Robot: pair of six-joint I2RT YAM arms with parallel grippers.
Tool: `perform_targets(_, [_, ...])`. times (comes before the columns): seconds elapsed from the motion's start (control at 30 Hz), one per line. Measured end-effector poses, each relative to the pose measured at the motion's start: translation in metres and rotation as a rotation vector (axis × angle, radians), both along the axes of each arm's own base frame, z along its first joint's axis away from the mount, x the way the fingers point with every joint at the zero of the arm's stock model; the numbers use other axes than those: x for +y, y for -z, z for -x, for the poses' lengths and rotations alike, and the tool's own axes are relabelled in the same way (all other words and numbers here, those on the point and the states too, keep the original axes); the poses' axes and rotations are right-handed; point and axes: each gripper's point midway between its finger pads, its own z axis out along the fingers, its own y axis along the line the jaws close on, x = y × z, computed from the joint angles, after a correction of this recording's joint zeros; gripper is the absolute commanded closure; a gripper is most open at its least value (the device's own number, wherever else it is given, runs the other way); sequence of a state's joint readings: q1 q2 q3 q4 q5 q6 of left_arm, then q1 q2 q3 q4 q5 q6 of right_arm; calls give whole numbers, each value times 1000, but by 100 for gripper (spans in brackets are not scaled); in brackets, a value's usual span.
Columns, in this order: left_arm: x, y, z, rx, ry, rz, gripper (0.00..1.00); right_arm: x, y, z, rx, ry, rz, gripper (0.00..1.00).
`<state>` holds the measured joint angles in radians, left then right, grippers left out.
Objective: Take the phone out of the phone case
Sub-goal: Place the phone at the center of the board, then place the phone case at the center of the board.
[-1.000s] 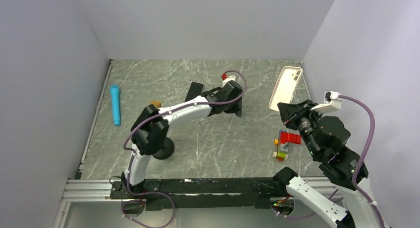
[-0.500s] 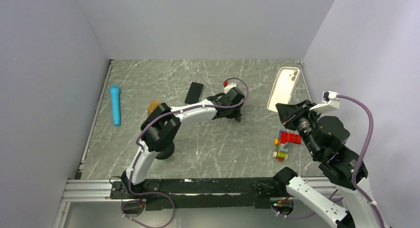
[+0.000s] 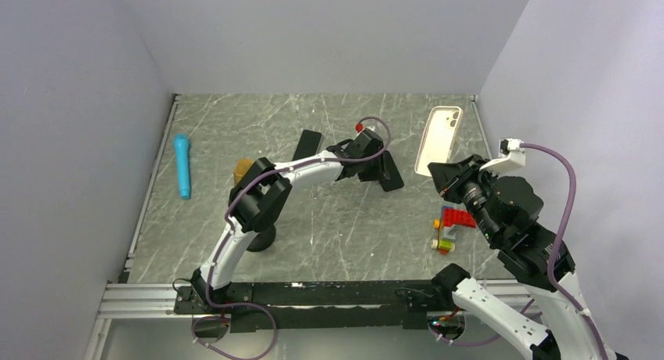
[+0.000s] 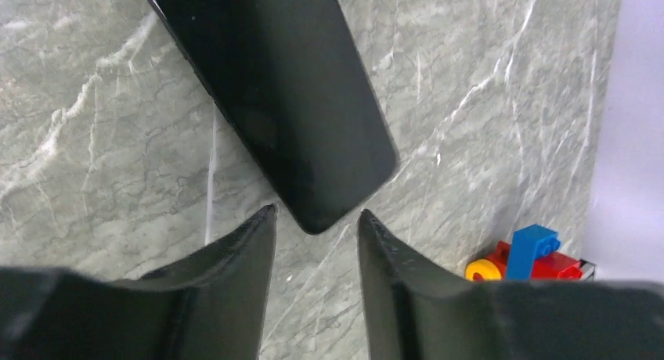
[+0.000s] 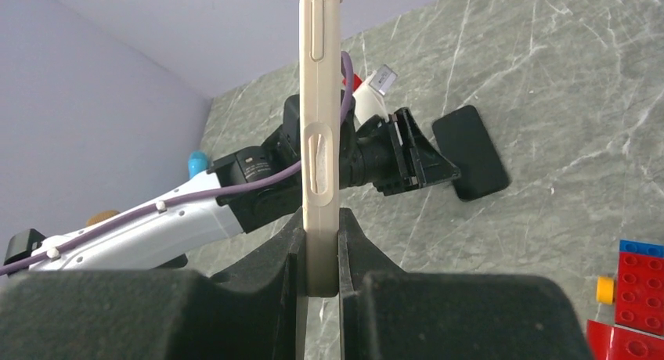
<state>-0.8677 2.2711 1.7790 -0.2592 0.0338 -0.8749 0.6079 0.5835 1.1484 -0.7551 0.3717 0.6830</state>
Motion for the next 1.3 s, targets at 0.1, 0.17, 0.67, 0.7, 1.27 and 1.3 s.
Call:
perform_targets(0.1, [0, -1, 1, -9, 6, -5, 33, 4, 3, -2, 12, -11, 6, 100])
perform_targets(0.17, [0, -4, 1, -21, 16, -9, 23, 6, 4, -3, 20, -15, 10, 100])
perform_targets(0.67, [50, -213, 52, -307, 154, 178, 1, 23, 84, 5, 301, -133, 186, 100])
perform_targets(0.7, [55, -236, 58, -343, 168, 211, 1, 26, 97, 7, 339, -156, 203, 100])
perform_targets(1.27, [297, -448, 141, -1067, -103, 208, 1, 47, 217, 31, 805, -332, 396, 100])
perform_targets(1.3, [308, -448, 143, -1094, -131, 183, 1, 47, 221, 31, 822, -330, 404, 100])
